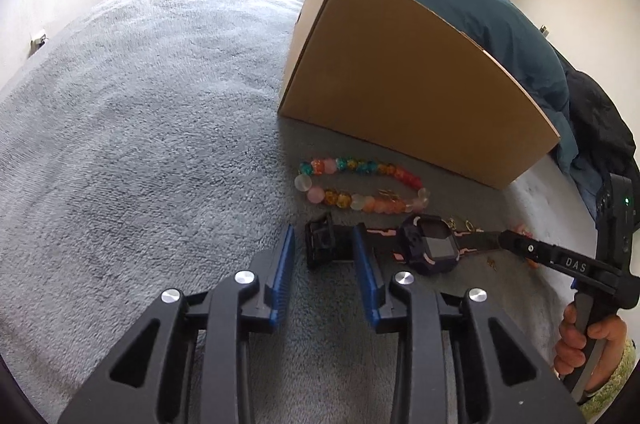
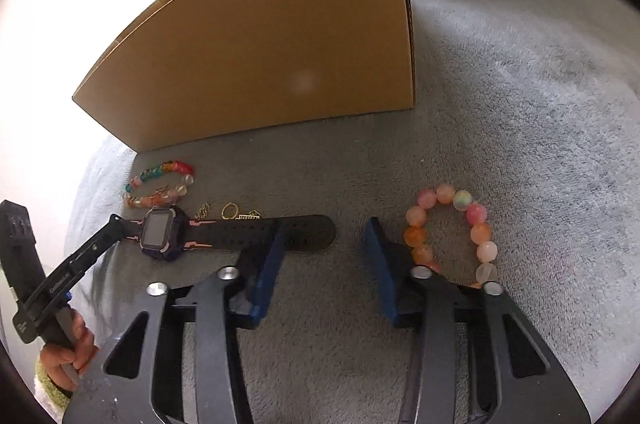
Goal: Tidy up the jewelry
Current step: 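Lower the right gripper onto the black watch strap and close it, then carry the black watch into the cardboard box and open the right gripper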
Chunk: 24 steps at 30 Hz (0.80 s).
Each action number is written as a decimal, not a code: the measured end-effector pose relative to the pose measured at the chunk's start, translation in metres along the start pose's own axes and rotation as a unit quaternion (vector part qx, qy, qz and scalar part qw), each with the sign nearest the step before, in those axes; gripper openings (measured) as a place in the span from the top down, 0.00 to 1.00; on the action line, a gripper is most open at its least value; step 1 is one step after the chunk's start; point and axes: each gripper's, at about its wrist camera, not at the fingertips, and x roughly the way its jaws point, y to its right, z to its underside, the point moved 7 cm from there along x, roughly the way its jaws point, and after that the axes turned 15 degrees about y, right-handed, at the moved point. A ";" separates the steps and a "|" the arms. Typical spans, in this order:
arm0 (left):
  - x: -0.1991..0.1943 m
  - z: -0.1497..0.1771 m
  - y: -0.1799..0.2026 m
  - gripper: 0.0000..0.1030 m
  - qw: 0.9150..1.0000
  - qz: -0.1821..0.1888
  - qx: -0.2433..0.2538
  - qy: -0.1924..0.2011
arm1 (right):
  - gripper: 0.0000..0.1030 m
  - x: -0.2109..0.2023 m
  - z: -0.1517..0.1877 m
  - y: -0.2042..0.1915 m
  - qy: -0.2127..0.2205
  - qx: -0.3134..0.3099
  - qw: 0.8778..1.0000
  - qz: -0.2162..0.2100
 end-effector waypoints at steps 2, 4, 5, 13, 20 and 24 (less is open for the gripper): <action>0.002 0.000 0.001 0.72 1.000 0.001 0.000 0.000 | 0.70 0.000 0.001 0.001 -0.004 0.008 1.000 -0.005; 0.004 0.000 0.002 0.72 1.000 0.002 0.004 0.002 | 0.72 0.000 0.003 0.004 -0.006 0.009 1.000 -0.005; 0.005 0.000 0.003 0.73 1.000 0.000 0.005 0.002 | 0.72 0.002 0.004 0.006 -0.008 0.014 1.000 -0.006; 0.007 0.001 0.009 0.89 0.999 -0.029 0.027 0.017 | 0.96 -0.005 0.004 0.010 0.007 0.030 0.999 -0.017; -0.011 -0.007 0.023 0.90 0.998 -0.029 0.040 0.037 | 0.99 -0.042 -0.009 -0.001 0.049 0.020 0.998 -0.032; -0.033 -0.013 0.036 0.90 0.997 -0.019 0.047 0.053 | 0.99 -0.072 -0.017 -0.017 0.076 -0.006 0.996 -0.038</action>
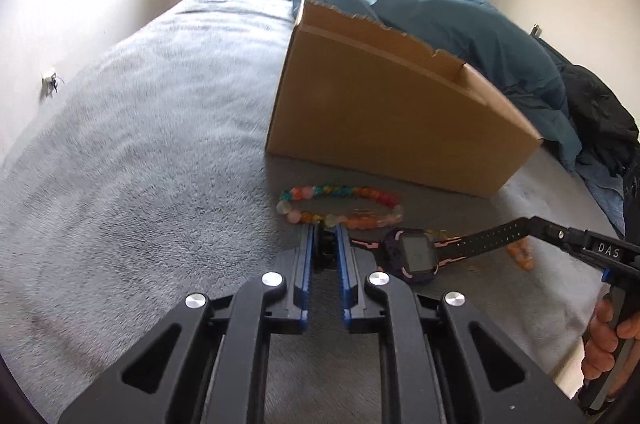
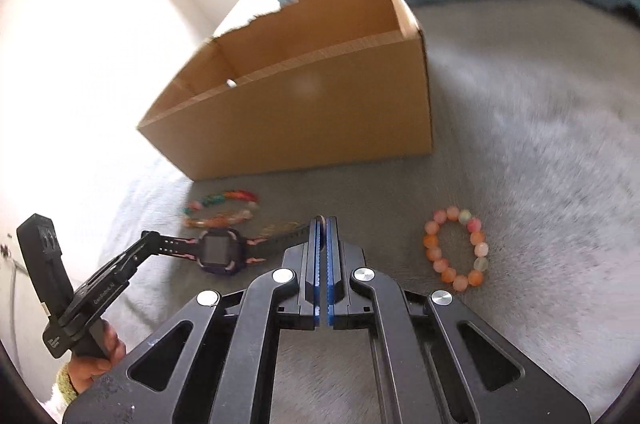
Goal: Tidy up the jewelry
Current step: 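Carry the black watch into the cardboard box and open the right gripper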
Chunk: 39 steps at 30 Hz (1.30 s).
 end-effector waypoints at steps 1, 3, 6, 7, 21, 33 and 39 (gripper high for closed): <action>-0.006 -0.002 0.000 0.91 1.000 0.002 0.000 0.003 | 0.99 -0.005 -0.006 -0.004 0.005 -0.006 1.000 -0.001; -0.018 -0.007 0.001 0.91 1.000 0.008 -0.005 0.009 | 0.99 -0.018 -0.014 -0.011 0.017 -0.013 1.000 -0.006; -0.035 -0.025 0.001 0.93 1.000 0.016 -0.007 0.020 | 0.99 -0.031 -0.028 -0.021 0.033 -0.022 0.999 -0.013; -0.041 -0.033 0.003 0.95 0.999 0.022 -0.005 0.026 | 0.99 -0.036 -0.033 -0.025 0.039 -0.026 0.999 -0.017; 0.033 -0.188 0.028 0.96 0.997 0.059 0.014 0.048 | 0.99 0.018 -0.168 -0.059 0.067 -0.071 0.994 -0.039; 0.206 -0.188 0.011 0.96 0.992 -0.033 0.061 -0.103 | 0.99 0.189 -0.189 -0.028 -0.070 -0.051 0.996 0.016; 0.232 -0.180 0.005 0.95 0.988 -0.055 0.071 -0.128 | 0.99 0.225 -0.182 -0.026 -0.093 -0.072 0.993 0.035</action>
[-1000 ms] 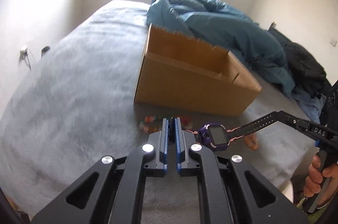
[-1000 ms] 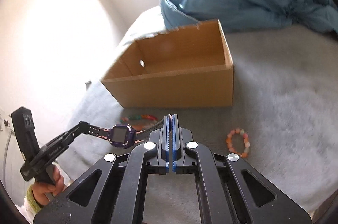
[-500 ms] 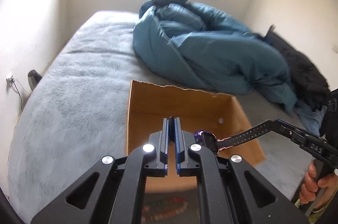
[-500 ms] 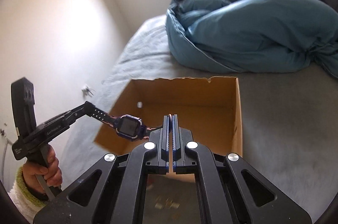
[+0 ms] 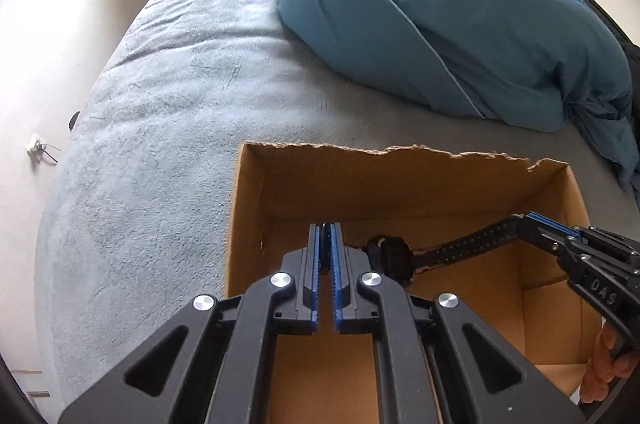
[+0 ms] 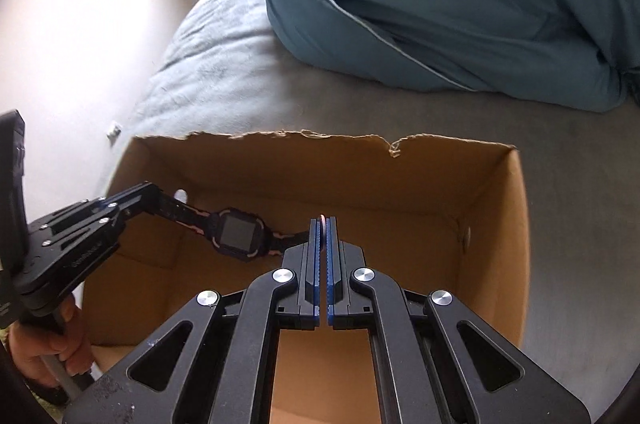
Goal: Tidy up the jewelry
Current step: 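Carry the black watch into the cardboard box and open the right gripper, then move the right gripper back to the multicolour bead bracelet and close on it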
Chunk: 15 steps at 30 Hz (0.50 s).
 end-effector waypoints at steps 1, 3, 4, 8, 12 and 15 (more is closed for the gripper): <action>0.002 0.000 0.001 0.94 1.000 -0.003 0.006 0.001 | 0.99 0.004 0.001 0.001 -0.002 -0.002 1.000 0.005; 0.003 -0.003 0.003 0.94 1.000 -0.008 0.016 0.006 | 0.99 0.003 0.002 0.003 -0.007 -0.006 1.000 0.011; 0.004 -0.003 0.003 0.94 1.000 -0.009 0.019 0.005 | 0.97 0.003 0.003 0.003 -0.009 -0.007 1.000 0.013; 0.002 -0.004 0.000 0.88 1.000 -0.015 0.018 0.011 | 0.95 -0.002 0.003 0.010 -0.011 0.003 1.000 0.017; -0.009 -0.005 -0.006 0.87 1.000 -0.019 0.004 0.019 | 0.91 -0.015 0.002 0.015 -0.005 0.007 1.000 0.023; -0.026 -0.008 -0.012 0.82 0.999 -0.018 -0.008 0.033 | 0.87 -0.027 0.001 0.013 0.002 0.010 1.000 0.022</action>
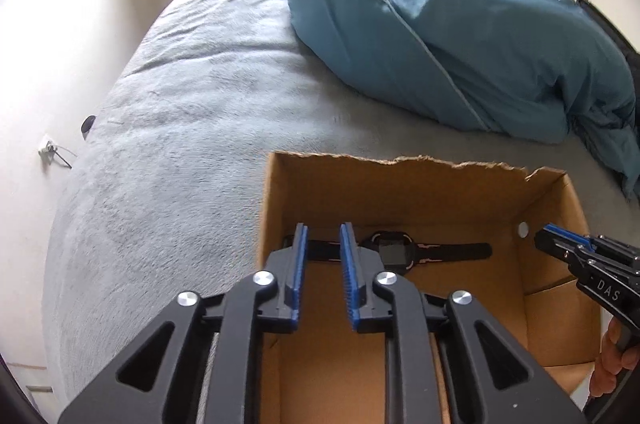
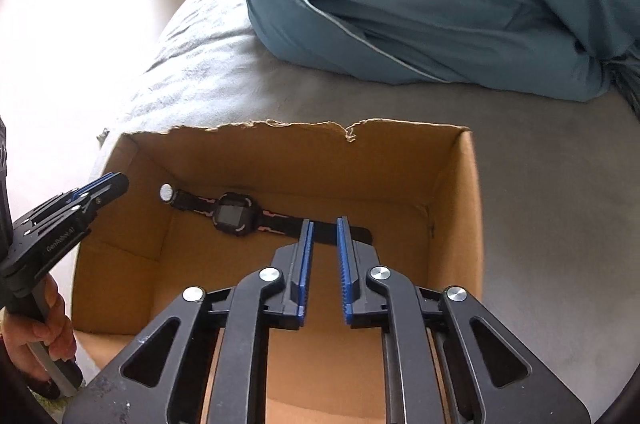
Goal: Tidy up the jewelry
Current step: 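Move the right gripper back to the multicolour bead bracelet and close on it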
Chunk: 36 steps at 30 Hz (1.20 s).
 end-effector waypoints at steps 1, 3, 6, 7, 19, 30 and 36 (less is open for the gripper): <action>-0.010 -0.002 -0.003 0.81 1.000 0.001 -0.005 0.009 | 0.87 -0.008 0.000 0.000 0.004 0.000 1.000 0.000; -0.027 -0.005 -0.009 0.81 1.000 0.001 -0.011 0.023 | 0.87 -0.018 -0.001 0.001 0.012 0.003 1.000 -0.002; -0.061 -0.005 -0.020 0.81 0.999 0.009 -0.028 0.046 | 0.84 -0.045 -0.001 -0.002 0.028 0.010 0.999 -0.013; -0.070 -0.004 -0.022 0.81 0.998 0.010 -0.030 0.052 | 0.80 -0.058 0.001 -0.005 0.036 0.013 0.999 -0.023; -0.186 0.083 -0.060 0.75 0.993 0.018 -0.042 0.107 | 0.72 -0.171 0.084 -0.033 0.113 -0.029 0.991 -0.066; -0.153 0.199 -0.031 0.72 0.992 0.067 -0.056 0.086 | 0.72 -0.126 0.166 -0.064 0.112 0.006 0.988 -0.102; -0.124 0.206 -0.020 0.72 0.992 0.083 -0.054 0.076 | 0.72 -0.087 0.167 -0.073 0.099 0.002 0.989 -0.106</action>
